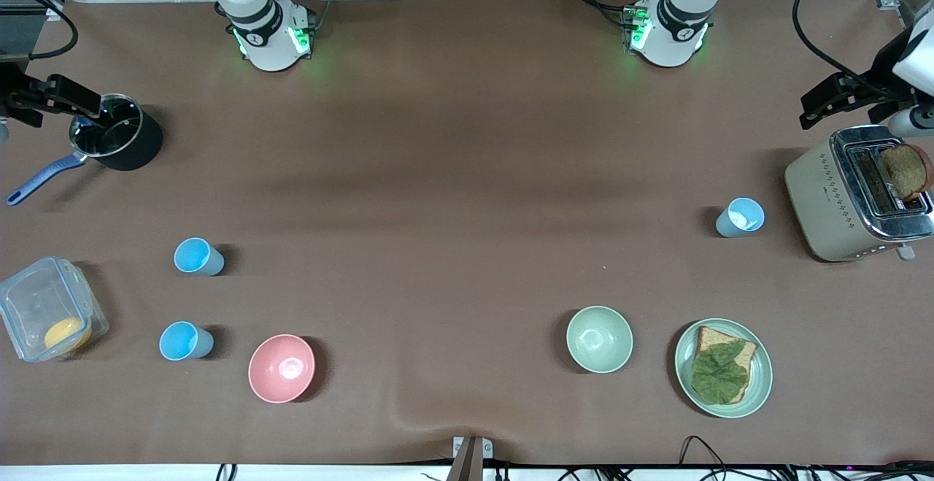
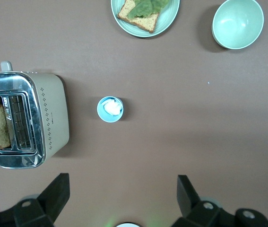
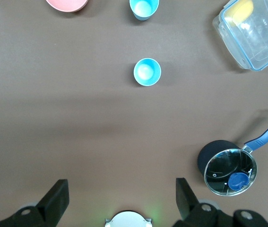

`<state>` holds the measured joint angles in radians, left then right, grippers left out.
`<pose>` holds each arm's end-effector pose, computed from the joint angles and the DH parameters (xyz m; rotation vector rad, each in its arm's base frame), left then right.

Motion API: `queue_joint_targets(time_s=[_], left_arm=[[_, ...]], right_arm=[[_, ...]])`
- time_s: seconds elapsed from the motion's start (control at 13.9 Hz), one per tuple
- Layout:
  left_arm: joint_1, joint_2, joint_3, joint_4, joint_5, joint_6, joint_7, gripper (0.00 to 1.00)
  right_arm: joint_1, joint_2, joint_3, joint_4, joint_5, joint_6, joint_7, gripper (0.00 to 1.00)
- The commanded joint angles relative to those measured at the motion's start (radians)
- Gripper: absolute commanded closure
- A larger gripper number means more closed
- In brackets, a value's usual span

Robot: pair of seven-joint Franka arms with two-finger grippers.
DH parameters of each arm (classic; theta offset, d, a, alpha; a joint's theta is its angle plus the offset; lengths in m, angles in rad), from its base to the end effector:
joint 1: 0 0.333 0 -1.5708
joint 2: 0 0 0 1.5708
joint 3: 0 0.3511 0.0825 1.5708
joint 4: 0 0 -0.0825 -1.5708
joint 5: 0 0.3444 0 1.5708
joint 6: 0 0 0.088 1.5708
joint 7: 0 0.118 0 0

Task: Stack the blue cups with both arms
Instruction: 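Grasp the blue cup with the left gripper while the right gripper grasps another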

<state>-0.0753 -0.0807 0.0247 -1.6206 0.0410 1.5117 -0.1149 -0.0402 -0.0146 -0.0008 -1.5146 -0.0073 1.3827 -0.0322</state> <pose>0.4799 -0.0186 0.6624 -3.0985 -0.1023 0.0386 0.4882 -0.0210 0.6644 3.1332 -0.0153 -0.1843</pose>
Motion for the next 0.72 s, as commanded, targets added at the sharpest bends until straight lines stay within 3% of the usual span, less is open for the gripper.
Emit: queue_joint_targets(time_s=[0.0, 0.43, 0.65], left_arm=[[-0.003, -0.014, 0.012, 0.001, -0.015, 0.001, 0.014, 0.00], [0.023, 0.056, 0.011, -0.053, -0.021, 0.005, 0.015, 0.00], [0.054, 0.065, 0.011, -0.200, -0.019, 0.164, 0.017, 0.00]], right_arm=[[-0.023, 0.005, 0.018, 0.020, 0.001, -0.016, -0.009, 0.00], [-0.023, 0.008, 0.018, 0.024, 0.000, -0.019, -0.008, 0.00], [0.002, 0.019, 0.019, 0.044, -0.023, -0.017, -0.009, 0.00]])
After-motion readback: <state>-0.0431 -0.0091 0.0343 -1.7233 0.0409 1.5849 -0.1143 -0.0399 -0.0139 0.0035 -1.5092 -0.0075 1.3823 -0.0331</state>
